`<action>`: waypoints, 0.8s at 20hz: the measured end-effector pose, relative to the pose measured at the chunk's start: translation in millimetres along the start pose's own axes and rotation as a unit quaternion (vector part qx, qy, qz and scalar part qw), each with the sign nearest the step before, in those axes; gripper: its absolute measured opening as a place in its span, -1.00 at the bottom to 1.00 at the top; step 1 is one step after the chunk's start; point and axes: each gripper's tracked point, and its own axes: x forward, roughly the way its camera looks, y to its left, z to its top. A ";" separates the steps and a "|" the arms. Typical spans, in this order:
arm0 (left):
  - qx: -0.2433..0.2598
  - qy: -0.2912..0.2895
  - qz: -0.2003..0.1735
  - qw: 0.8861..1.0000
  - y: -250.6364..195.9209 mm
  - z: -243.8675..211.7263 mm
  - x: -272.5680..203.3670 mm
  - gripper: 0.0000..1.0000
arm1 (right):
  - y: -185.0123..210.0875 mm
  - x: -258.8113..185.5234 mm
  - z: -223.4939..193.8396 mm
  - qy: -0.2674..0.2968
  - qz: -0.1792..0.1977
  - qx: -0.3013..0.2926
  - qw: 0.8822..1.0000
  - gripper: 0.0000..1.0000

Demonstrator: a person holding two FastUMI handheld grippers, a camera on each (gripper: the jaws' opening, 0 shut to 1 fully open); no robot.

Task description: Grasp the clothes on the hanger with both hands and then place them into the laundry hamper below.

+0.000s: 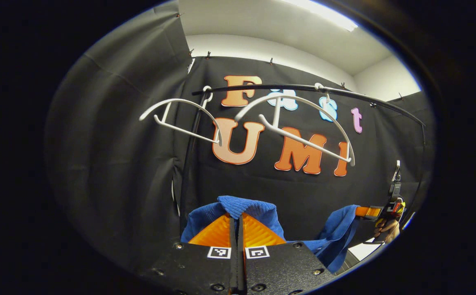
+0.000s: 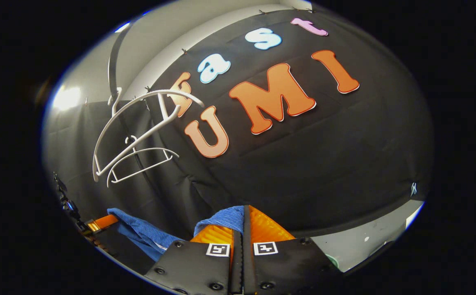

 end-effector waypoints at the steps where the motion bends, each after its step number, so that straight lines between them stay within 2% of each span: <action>1: 0.001 0.003 -0.004 1.000 -7.2 -3.4 -0.3 -1.00 | 0.1 -5.3 -2.6 0.003 -0.003 -0.009 1.000 -0.84; 9: 0.015 0.014 -0.056 0.998 -85.1 -13.3 6.4 -1.00 | 0.3 -39.1 -8.4 0.010 -0.040 -0.066 0.997 -0.84; 13: 0.045 0.013 -0.090 0.995 -141.2 -7.5 16.9 -1.00 | 1.5 -48.4 -5.1 0.006 -0.055 -0.082 0.995 -0.84; 16: 0.071 0.011 -0.099 0.992 -177.0 -5.2 30.1 -1.00 | 5.0 -49.8 -2.6 0.008 -0.061 -0.084 0.995 -0.84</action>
